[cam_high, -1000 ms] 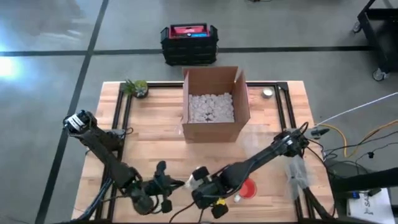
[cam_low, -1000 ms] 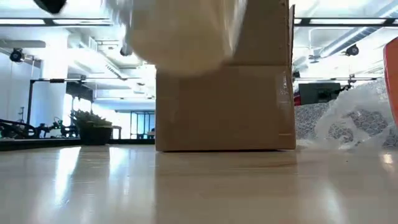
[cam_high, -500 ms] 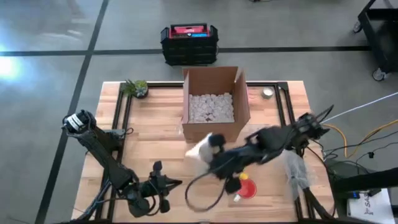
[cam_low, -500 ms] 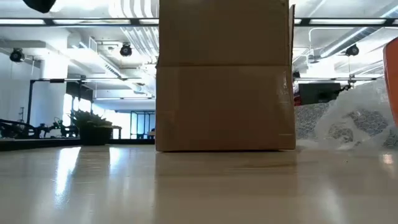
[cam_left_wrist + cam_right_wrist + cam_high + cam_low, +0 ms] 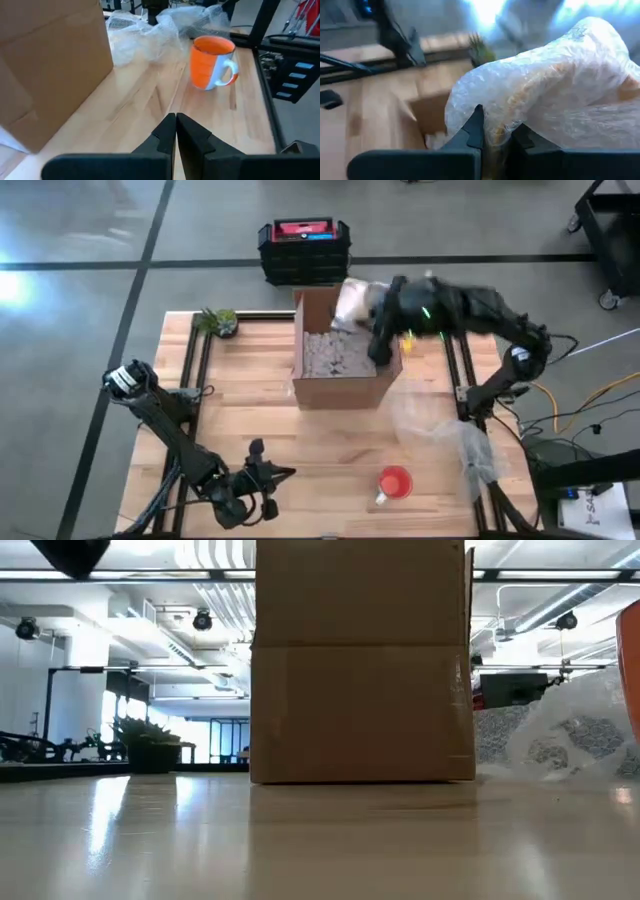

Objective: Wrap mug
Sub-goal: Put the wrapped yellow mug into the cardboard box, then wrap the orange mug with bubble wrap

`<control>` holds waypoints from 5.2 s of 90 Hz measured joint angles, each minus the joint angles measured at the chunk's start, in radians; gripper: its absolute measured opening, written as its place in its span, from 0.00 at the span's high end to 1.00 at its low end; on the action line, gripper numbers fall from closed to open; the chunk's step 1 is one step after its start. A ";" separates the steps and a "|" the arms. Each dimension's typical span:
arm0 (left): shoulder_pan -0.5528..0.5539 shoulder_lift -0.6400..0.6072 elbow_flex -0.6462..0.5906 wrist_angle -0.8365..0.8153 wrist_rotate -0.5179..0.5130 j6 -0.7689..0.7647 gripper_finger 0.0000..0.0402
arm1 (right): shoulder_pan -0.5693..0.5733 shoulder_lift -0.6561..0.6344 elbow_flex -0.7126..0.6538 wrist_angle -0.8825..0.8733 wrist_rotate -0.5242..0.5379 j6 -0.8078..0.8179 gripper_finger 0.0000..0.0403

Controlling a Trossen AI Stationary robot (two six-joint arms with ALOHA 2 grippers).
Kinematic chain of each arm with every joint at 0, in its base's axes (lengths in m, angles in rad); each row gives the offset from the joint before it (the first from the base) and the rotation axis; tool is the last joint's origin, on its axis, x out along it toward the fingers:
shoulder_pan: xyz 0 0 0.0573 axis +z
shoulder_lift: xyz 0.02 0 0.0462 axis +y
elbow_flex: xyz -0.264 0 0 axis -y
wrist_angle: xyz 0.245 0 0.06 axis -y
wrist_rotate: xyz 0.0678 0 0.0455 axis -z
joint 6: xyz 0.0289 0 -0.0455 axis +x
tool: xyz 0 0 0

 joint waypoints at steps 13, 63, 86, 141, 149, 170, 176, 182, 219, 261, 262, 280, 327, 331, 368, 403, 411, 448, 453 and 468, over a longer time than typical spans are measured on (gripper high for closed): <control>0.002 0.009 0.000 0.000 0.008 0.000 1.00 | -0.087 0.066 -0.093 0.024 -0.093 0.040 0.97; 0.007 0.009 0.000 -0.001 0.027 0.035 1.00 | -0.143 0.329 -0.206 0.113 -0.187 0.088 0.97; 0.007 0.009 0.000 0.001 0.028 0.035 1.00 | -0.145 0.386 -0.275 0.133 -0.187 0.084 0.97; 0.008 0.008 0.000 0.001 0.029 0.035 1.00 | -0.142 0.391 -0.394 0.239 -0.192 0.095 0.86; 0.008 0.008 0.000 0.001 0.029 0.035 1.00 | -0.143 0.393 -0.398 0.241 -0.197 0.102 0.79; 0.008 0.008 0.000 0.001 0.041 0.035 1.00 | -0.141 0.393 -0.390 0.239 -0.227 0.068 0.54; 0.008 0.008 0.000 0.001 0.047 0.035 1.00 | -0.143 0.385 -0.371 0.221 -0.227 0.068 0.48; 0.008 0.008 0.000 0.001 0.047 0.035 1.00 | -0.143 0.365 -0.336 0.188 -0.226 0.055 0.44; 0.010 0.008 0.000 0.002 0.047 0.035 1.00 | -0.109 0.184 0.005 -0.106 -0.188 -0.018 0.35; 0.153 0.008 0.000 0.005 0.257 0.079 1.00 | 0.334 -0.195 -0.236 -0.235 -0.126 0.289 0.46; 0.156 0.008 0.000 0.006 0.262 0.082 1.00 | 0.352 -0.202 -0.250 -0.234 -0.120 0.304 0.46; 0.193 0.014 0.000 0.025 0.342 0.097 1.00 | 0.677 -0.277 -0.543 -0.198 0.008 0.572 0.49; 0.246 0.015 0.000 0.060 0.486 0.103 1.00 | 0.924 -0.278 -1.009 0.216 0.038 0.739 0.50; 0.246 0.015 0.000 0.060 0.485 0.105 1.00 | 0.931 -0.272 -1.019 0.342 0.020 0.694 0.51; 0.247 0.048 0.000 0.063 0.498 0.109 1.00 | 0.936 -0.011 -0.925 0.494 -0.182 0.626 0.61; 0.246 0.048 0.001 0.078 0.525 0.094 1.00 | 0.912 0.244 -0.771 0.293 -0.181 0.480 0.80; 0.245 0.044 0.012 0.075 0.559 0.091 1.00 | 0.901 0.266 -0.724 0.288 -0.185 0.405 0.94; 0.179 -0.072 0.247 -0.529 0.667 -0.082 1.00 | 0.682 0.282 -0.545 0.421 -0.019 0.013 0.98; 0.162 -0.082 0.275 -0.621 0.667 -0.127 1.00 | 0.638 0.287 -0.543 0.480 -0.020 -0.005 0.98; 0.118 -0.110 0.304 -0.746 0.656 -0.240 1.00 | 0.517 0.331 -0.542 0.626 -0.025 0.058 0.98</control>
